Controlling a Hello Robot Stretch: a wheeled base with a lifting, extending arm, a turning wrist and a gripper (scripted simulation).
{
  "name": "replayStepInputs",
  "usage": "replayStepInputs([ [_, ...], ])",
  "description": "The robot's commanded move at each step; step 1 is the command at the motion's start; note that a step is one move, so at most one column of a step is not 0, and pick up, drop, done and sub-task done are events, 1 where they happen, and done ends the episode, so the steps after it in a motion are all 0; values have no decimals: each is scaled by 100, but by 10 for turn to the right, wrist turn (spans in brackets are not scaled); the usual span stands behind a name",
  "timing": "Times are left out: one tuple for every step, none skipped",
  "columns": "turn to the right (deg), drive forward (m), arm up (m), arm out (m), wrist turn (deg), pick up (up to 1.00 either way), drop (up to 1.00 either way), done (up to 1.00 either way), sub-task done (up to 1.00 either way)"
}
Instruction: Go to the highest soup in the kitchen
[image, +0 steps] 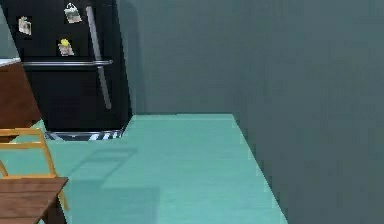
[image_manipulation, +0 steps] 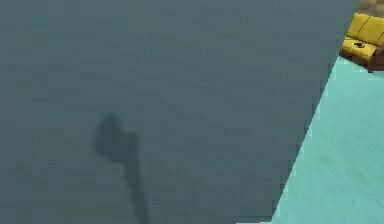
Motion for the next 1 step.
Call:
replayStepInputs([
  [-450,0,0,0,0,0,0,0,0],
])
